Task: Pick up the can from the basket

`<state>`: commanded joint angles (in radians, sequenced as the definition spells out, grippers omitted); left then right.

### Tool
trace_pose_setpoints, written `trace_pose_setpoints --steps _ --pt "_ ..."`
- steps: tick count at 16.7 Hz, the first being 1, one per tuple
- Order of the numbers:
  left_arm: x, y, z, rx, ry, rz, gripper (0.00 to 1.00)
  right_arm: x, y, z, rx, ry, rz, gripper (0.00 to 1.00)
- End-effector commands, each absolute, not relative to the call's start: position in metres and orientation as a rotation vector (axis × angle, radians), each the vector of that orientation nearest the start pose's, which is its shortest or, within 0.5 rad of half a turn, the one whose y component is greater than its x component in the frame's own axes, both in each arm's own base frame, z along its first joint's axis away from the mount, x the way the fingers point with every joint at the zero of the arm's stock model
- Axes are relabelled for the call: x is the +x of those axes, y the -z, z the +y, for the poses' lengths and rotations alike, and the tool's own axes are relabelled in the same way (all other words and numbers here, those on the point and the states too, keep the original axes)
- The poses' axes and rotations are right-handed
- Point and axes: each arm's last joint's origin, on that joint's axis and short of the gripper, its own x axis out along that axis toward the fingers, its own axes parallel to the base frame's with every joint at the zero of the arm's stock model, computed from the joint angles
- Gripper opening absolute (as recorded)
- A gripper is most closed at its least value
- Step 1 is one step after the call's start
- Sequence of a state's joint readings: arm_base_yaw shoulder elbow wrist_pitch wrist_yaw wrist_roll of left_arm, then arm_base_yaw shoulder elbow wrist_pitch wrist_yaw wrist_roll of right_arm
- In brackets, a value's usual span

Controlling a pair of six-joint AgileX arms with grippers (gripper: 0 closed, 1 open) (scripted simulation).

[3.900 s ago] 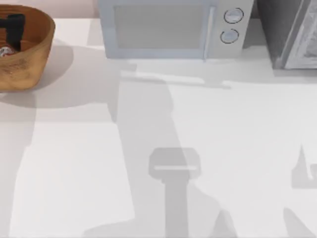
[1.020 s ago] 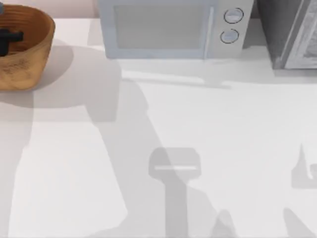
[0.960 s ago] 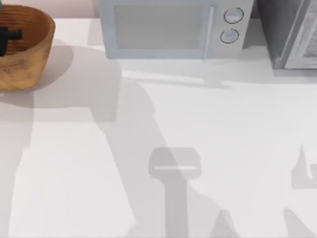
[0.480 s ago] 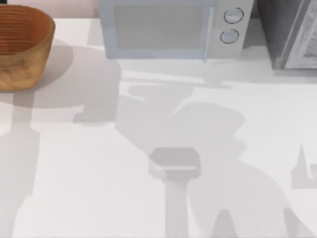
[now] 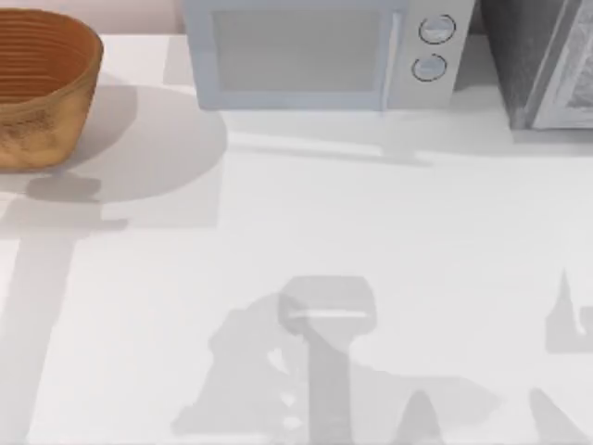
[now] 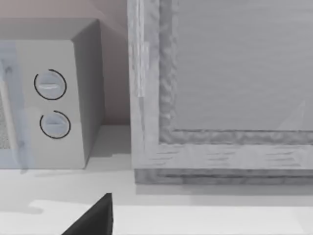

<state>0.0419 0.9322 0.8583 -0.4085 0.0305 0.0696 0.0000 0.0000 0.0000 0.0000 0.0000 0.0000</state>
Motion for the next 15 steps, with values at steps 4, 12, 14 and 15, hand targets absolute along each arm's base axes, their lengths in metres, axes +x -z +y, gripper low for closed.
trace_pose_setpoints --steps 4,12,14,15 --pt "0.135 -0.243 0.002 0.043 0.002 0.297 0.00 0.106 -0.160 -0.001 0.000 0.000 0.000 1.00" --pt "0.106 -0.162 -0.001 0.002 0.000 0.013 0.00 0.106 -0.160 -0.001 0.000 0.000 0.000 1.00" --pt "0.106 -0.160 -0.001 0.000 0.000 0.000 0.00 0.106 -0.160 -0.001 0.000 0.000 0.000 1.00" --pt "0.106 -0.160 -0.001 0.000 0.000 0.000 0.00 0.106 -0.160 -0.001 0.000 0.000 0.000 1.00"
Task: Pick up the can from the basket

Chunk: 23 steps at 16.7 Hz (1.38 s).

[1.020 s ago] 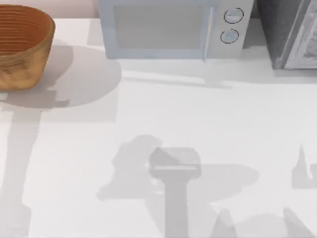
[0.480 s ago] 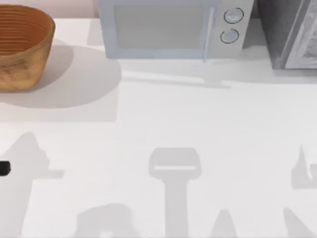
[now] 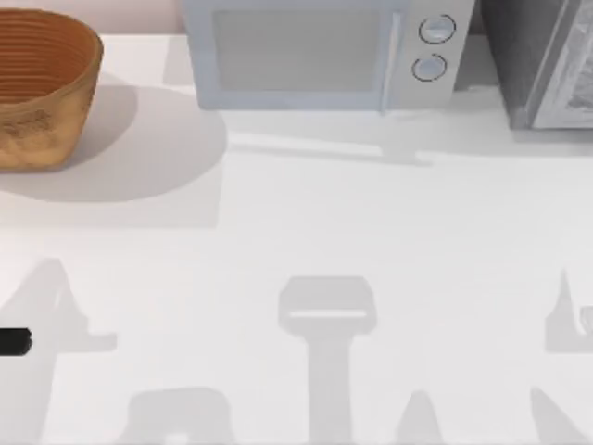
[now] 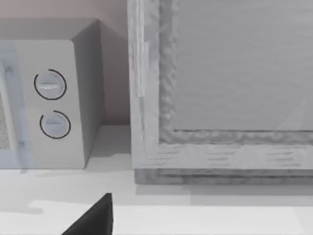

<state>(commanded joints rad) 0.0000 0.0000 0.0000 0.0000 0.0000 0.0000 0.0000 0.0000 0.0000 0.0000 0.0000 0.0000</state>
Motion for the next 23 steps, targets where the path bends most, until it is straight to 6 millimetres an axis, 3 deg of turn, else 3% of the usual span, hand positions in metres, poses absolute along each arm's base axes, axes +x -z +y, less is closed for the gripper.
trace_pose_setpoints --steps 6,10,13,16,19,23 --pt "0.107 -0.165 -0.001 0.001 0.012 -0.004 0.00 0.106 -0.160 -0.001 0.000 0.000 0.000 1.00" --pt "0.115 -0.195 -0.005 0.000 0.115 -0.061 0.00 0.106 -0.160 -0.001 0.000 0.000 0.000 1.00" --pt "0.133 -0.227 -0.010 0.006 0.246 -0.114 0.00 0.106 -0.160 -0.001 0.000 0.000 0.000 1.00" --pt "0.163 -0.257 -0.017 0.021 0.402 -0.166 0.00 0.106 -0.160 -0.001 0.000 0.000 0.000 1.00" --pt "0.206 -0.276 -0.026 0.045 0.573 -0.210 0.00 0.106 -0.160 -0.001 0.000 0.000 0.000 1.00" --pt "0.274 -0.269 -0.041 0.080 0.815 -0.236 0.00 0.106 -0.160 -0.001 0.000 0.000 0.000 1.00"
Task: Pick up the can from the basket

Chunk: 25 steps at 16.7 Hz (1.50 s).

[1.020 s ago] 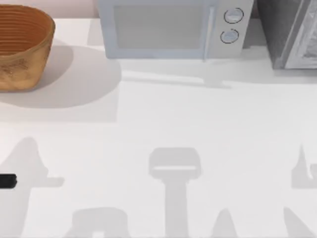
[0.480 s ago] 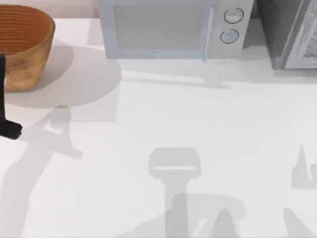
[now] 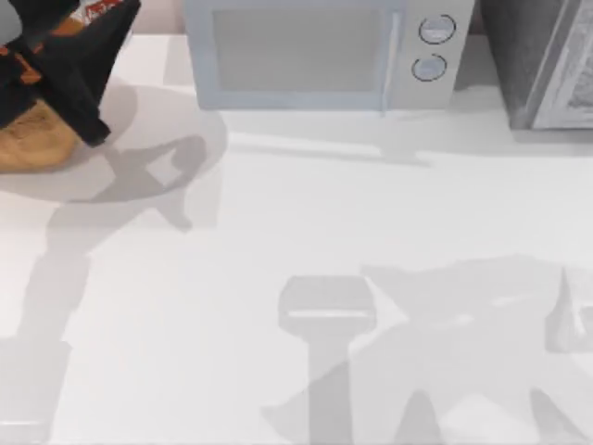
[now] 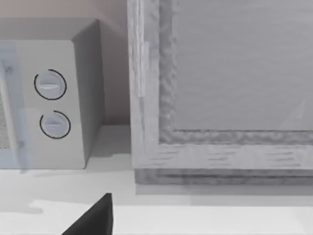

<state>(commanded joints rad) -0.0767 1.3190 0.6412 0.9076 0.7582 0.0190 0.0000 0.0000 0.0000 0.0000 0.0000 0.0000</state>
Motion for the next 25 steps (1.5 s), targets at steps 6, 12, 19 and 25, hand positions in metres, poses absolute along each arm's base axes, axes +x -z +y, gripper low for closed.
trace_pose_setpoints --steps 6,12,19,25 --pt "0.358 -0.191 -0.065 0.103 1.164 -0.192 0.00 0.106 -0.160 -0.001 0.000 0.000 0.000 1.00" --pt "0.387 -0.093 -0.081 0.074 1.422 -0.105 0.00 0.106 -0.160 -0.001 0.000 0.000 0.000 1.00" --pt "0.382 -0.021 -0.088 0.004 1.583 -0.005 0.00 0.106 -0.160 -0.001 0.000 0.000 0.000 1.00" --pt "0.381 -0.018 -0.089 0.000 1.591 0.000 0.00 0.106 -0.160 -0.001 0.000 0.000 0.000 1.00"
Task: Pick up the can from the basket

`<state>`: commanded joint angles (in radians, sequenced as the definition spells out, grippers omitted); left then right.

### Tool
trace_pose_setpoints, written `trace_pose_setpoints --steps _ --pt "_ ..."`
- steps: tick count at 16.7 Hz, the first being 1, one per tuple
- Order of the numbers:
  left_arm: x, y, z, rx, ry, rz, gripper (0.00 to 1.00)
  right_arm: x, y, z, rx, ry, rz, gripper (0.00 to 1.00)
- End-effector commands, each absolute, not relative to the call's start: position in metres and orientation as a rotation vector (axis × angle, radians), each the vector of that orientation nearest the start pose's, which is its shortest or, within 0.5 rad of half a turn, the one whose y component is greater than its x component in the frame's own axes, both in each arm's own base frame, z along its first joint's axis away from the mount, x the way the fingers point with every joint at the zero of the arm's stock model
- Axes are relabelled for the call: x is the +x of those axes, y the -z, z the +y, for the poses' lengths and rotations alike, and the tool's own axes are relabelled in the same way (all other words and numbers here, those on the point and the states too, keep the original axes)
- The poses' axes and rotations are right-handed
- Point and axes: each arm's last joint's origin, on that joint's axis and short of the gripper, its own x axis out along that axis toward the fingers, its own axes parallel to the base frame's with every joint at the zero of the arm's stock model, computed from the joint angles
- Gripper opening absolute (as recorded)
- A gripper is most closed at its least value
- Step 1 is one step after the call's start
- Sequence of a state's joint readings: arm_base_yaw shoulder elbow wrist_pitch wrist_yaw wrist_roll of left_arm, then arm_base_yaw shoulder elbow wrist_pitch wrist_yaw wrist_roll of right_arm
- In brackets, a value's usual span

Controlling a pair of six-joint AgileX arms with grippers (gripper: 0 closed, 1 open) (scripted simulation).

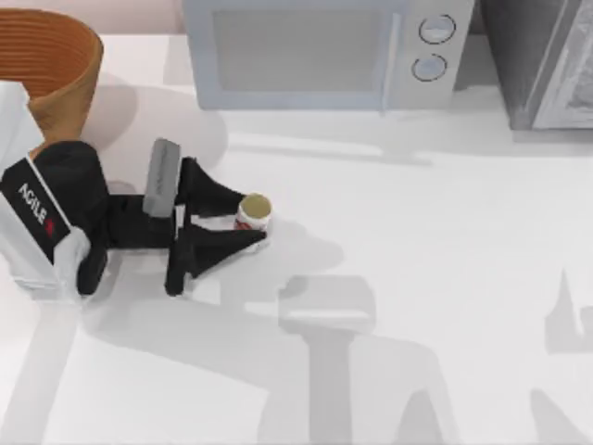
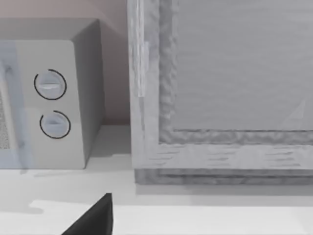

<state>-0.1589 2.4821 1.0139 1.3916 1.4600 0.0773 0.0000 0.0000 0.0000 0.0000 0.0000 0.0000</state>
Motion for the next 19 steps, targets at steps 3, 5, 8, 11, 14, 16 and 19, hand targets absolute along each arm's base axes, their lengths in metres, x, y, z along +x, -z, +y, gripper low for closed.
trace_pose_setpoints --steps 3,5,8,11,14,16,19 --pt "0.3811 -0.0180 -0.0887 0.000 1.591 0.000 0.23 0.1057 -0.1600 -0.0012 0.000 0.000 0.000 1.00" --pt "0.3811 -0.0180 -0.0887 0.000 1.591 0.000 0.38 0.1057 -0.1600 -0.0012 0.000 0.000 0.000 1.00" --pt "0.3811 -0.0180 -0.0887 0.000 1.591 0.000 0.60 0.1057 -0.1600 -0.0012 0.000 0.000 0.000 1.00" --pt "0.3811 -0.0180 -0.0887 0.000 1.591 0.000 0.83 0.1057 -0.1600 -0.0012 0.000 0.000 0.000 1.00" --pt "0.3811 -0.0180 -0.0887 0.000 1.591 0.000 1.00 0.1057 -0.1600 -0.0012 0.000 0.000 0.000 1.00" --pt "0.3811 -0.0180 -0.0887 0.000 1.591 0.000 1.00 0.1057 -0.1600 -0.0012 0.000 0.000 0.000 1.00" --pt "0.3811 -0.0180 -0.0887 0.000 1.591 0.000 1.00 0.1057 -0.1600 -0.0012 0.000 0.000 0.000 1.00"
